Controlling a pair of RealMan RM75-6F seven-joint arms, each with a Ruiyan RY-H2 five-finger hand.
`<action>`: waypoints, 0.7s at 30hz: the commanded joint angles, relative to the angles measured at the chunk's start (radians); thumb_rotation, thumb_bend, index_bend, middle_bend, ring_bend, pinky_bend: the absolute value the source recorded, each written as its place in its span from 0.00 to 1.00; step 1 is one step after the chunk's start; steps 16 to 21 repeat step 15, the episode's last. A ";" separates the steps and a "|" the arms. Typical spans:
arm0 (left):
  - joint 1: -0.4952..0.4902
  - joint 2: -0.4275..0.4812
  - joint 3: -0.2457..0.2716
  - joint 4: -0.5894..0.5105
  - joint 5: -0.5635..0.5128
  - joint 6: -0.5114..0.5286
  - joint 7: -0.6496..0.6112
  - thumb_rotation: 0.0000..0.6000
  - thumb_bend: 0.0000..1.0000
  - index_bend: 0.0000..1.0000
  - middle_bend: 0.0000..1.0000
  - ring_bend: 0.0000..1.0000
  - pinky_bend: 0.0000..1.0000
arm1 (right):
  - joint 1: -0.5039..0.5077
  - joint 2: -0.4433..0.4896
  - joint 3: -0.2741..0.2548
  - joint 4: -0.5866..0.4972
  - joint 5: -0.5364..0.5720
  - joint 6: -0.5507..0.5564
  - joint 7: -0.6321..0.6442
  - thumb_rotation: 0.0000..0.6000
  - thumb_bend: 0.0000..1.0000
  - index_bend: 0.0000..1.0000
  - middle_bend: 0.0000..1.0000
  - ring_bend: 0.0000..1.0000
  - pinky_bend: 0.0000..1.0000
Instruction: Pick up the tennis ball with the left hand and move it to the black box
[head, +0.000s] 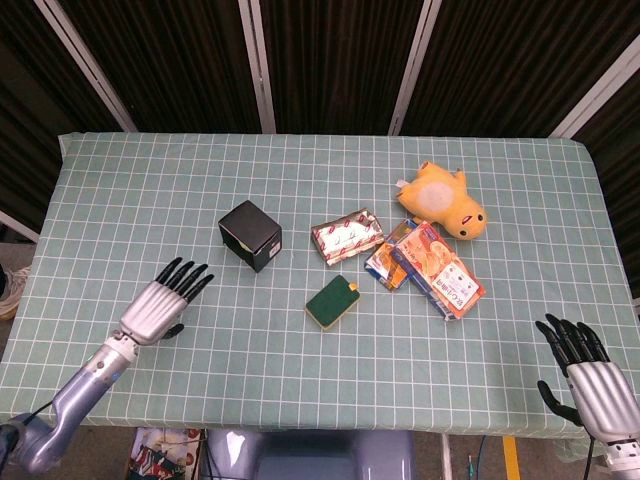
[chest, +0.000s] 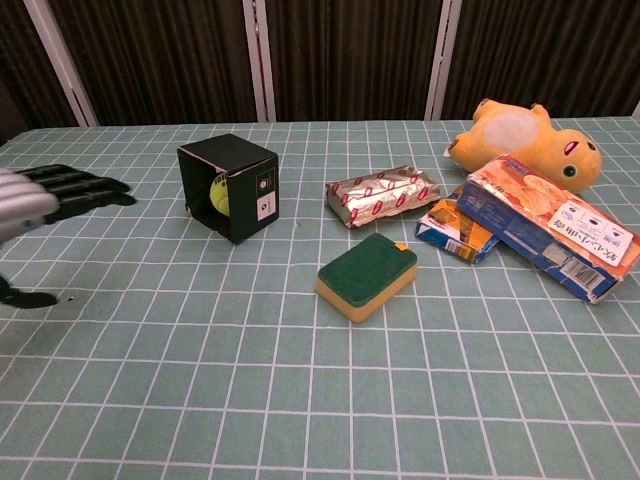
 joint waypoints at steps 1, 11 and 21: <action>0.128 0.116 0.083 -0.103 0.021 0.136 -0.046 1.00 0.13 0.00 0.00 0.00 0.00 | 0.000 -0.003 0.000 -0.002 -0.005 0.003 -0.005 1.00 0.43 0.00 0.00 0.00 0.00; 0.444 0.179 0.157 -0.115 -0.012 0.494 -0.147 1.00 0.12 0.00 0.00 0.00 0.00 | 0.002 -0.052 0.057 0.033 0.079 0.020 -0.024 1.00 0.43 0.00 0.00 0.00 0.00; 0.471 0.190 0.149 -0.099 0.007 0.532 -0.171 1.00 0.12 0.00 0.00 0.00 0.00 | 0.004 -0.068 0.066 0.032 0.088 0.021 -0.044 1.00 0.43 0.00 0.00 0.00 0.00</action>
